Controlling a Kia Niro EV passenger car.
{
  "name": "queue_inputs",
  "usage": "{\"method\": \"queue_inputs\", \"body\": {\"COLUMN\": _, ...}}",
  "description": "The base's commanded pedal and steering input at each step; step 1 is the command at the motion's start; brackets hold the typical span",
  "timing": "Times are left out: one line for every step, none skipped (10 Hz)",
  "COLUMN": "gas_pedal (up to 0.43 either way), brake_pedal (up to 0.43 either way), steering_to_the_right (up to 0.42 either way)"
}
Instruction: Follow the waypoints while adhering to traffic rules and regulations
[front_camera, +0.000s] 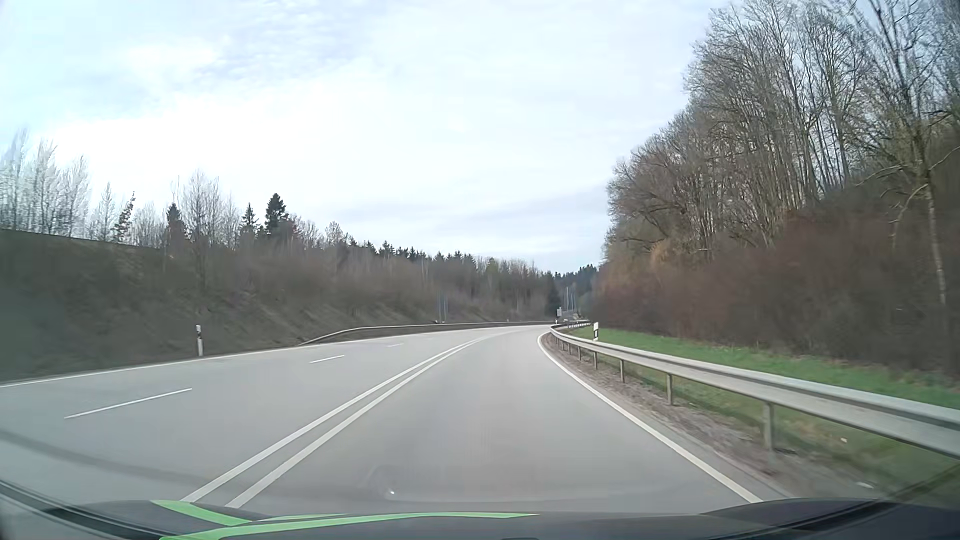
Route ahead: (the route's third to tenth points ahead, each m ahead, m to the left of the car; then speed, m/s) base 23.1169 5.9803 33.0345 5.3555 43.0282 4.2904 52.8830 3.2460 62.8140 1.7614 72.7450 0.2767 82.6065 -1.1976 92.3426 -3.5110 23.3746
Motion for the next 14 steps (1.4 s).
{"method": "queue_inputs", "body": {"gas_pedal": 0.138, "brake_pedal": 0.000, "steering_to_the_right": 0.013}}
{"method": "queue_inputs", "body": {"gas_pedal": 0.138, "brake_pedal": 0.000, "steering_to_the_right": 0.013}}
{"method": "queue_inputs", "body": {"gas_pedal": 0.138, "brake_pedal": 0.000, "steering_to_the_right": 0.013}}
{"method": "queue_inputs", "body": {"gas_pedal": 0.138, "brake_pedal": 0.000, "steering_to_the_right": 0.013}}
{"method": "queue_inputs", "body": {"gas_pedal": 0.150, "brake_pedal": 0.000, "steering_to_the_right": 0.013}}
{"method": "queue_inputs", "body": {"gas_pedal": 0.150, "brake_pedal": 0.000, "steering_to_the_right": 0.013}}
{"method": "queue_inputs", "body": {"gas_pedal": 0.150, "brake_pedal": 0.000, "steering_to_the_right": 0.013}}
{"method": "queue_inputs", "body": {"gas_pedal": 0.150, "brake_pedal": 0.000, "steering_to_the_right": 0.013}}
{"method": "queue_inputs", "body": {"gas_pedal": 0.157, "brake_pedal": 0.000, "steering_to_the_right": 0.013}}
{"method": "queue_inputs", "body": {"gas_pedal": 0.157, "brake_pedal": 0.000, "steering_to_the_right": 0.013}}
{"method": "queue_inputs", "body": {"gas_pedal": 0.157, "brake_pedal": 0.000, "steering_to_the_right": 0.013}}
{"method": "queue_inputs", "body": {"gas_pedal": 0.157, "brake_pedal": 0.000, "steering_to_the_right": 0.014}}
{"method": "queue_inputs", "body": {"gas_pedal": 0.169, "brake_pedal": 0.000, "steering_to_the_right": 0.014}}
{"method": "queue_inputs", "body": {"gas_pedal": 0.169, "brake_pedal": 0.000, "steering_to_the_right": 0.014}}
